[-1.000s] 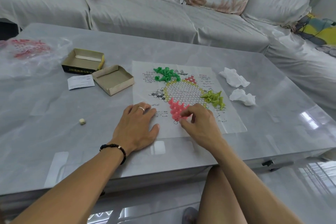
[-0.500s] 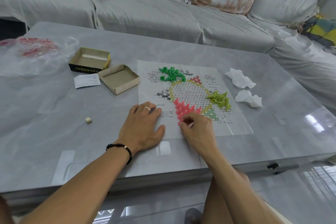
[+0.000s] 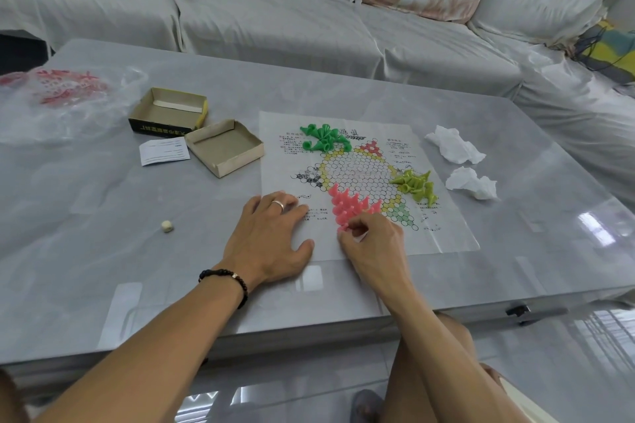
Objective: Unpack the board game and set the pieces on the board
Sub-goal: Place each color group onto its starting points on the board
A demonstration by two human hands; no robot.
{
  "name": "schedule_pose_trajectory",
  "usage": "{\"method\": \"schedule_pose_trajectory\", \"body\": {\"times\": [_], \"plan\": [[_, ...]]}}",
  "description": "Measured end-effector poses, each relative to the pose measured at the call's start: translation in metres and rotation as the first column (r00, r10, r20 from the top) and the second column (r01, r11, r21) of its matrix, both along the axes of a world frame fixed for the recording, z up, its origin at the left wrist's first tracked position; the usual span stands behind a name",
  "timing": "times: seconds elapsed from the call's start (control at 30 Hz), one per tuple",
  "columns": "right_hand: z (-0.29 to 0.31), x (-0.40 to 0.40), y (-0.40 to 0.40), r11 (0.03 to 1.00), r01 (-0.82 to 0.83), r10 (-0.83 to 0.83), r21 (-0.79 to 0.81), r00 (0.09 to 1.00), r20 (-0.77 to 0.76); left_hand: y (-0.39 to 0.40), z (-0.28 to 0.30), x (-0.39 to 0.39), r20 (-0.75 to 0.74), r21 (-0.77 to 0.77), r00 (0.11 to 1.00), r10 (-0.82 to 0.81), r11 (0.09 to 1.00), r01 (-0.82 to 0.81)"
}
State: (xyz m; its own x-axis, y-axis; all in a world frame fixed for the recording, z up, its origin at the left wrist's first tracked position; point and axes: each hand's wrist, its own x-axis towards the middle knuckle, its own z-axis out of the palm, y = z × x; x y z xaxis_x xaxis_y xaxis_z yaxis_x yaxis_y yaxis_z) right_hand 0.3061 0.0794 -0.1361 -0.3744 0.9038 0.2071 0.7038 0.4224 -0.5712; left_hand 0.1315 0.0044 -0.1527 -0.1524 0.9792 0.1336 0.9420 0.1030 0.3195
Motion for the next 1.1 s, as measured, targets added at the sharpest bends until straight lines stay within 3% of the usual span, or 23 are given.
{"method": "schedule_pose_trajectory", "body": {"times": [0.23, 0.4, 0.63, 0.83, 1.0, 1.1], "plan": [[0.005, 0.017, 0.003, 1.0, 0.019, -0.019, 0.007, 0.999, 0.038, 0.002, 0.007, -0.003, 0.06, -0.085, 0.998, -0.023, 0.996, 0.028], [0.019, 0.033, 0.022, 0.999, 0.04, -0.043, 0.037, 0.993, 0.105, 0.004, 0.018, 0.0, -0.034, -0.096, 0.999, -0.039, 0.995, 0.035], [0.04, 0.054, 0.089, 0.999, 0.022, -0.033, 0.048, 0.973, 0.229, 0.066, 0.046, 0.011, 0.129, -0.022, 0.989, -0.067, 0.997, 0.07], [0.047, 0.046, 0.154, 0.99, -0.135, 0.101, 0.05, 0.898, 0.428, 0.124, 0.06, 0.013, 0.098, -0.108, 0.985, -0.141, 0.983, 0.151], [0.044, 0.03, 0.181, 0.943, -0.331, 0.251, 0.031, 0.769, 0.588, 0.168, 0.061, 0.017, 0.002, -0.161, 0.977, -0.212, 0.965, 0.209], [0.04, 0.031, 0.193, 0.945, -0.327, 0.255, 0.012, 0.758, 0.601, 0.184, 0.054, 0.024, -0.031, -0.201, 0.971, -0.238, 0.953, 0.228]]}}
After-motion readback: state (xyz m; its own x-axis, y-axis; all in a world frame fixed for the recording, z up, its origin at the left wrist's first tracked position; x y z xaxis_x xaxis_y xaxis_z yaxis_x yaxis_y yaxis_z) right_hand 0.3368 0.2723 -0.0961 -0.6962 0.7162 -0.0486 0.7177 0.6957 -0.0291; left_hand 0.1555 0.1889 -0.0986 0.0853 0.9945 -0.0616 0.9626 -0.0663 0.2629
